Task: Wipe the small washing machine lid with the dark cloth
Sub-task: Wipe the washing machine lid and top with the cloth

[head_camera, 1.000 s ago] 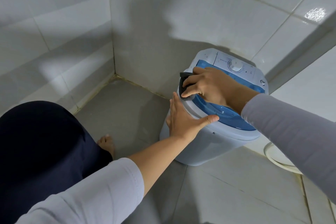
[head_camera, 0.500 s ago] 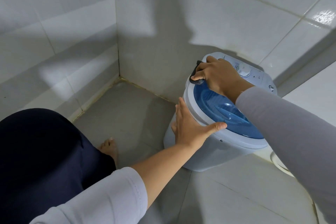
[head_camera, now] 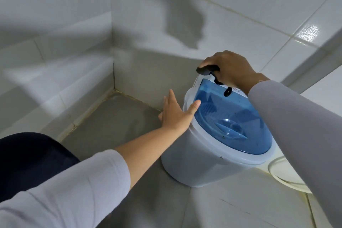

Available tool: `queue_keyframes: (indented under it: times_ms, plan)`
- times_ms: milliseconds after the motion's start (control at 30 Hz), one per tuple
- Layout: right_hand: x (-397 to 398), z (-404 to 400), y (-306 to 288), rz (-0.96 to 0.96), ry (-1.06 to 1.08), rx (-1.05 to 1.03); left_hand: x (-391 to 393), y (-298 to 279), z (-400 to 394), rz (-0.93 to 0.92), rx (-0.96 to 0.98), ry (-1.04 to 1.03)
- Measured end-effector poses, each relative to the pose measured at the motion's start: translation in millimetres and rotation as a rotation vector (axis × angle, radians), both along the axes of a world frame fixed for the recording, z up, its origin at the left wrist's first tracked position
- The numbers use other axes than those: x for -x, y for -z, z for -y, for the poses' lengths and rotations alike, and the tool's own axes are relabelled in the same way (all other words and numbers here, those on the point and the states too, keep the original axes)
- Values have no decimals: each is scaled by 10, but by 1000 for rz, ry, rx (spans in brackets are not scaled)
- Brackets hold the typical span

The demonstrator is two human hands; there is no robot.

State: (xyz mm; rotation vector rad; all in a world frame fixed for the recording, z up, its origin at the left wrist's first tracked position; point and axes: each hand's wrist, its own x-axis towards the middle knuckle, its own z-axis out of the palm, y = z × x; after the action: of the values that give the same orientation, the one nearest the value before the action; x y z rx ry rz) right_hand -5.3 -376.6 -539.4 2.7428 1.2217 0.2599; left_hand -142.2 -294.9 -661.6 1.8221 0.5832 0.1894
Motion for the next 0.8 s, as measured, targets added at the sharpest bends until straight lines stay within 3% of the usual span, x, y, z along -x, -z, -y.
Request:
queue_keyframes:
  times_ms: [233,400,800]
  plan:
    - [20,-38,374,-99,-129,219,-487,-10,-300,-59,-63,122]
    - [-6,69,378,-223,-142,256,-645,-19,-447,-82,-115,239]
    - [-303,26,409,-79,-86,266,-654,-71,-479,-161,-185,336]
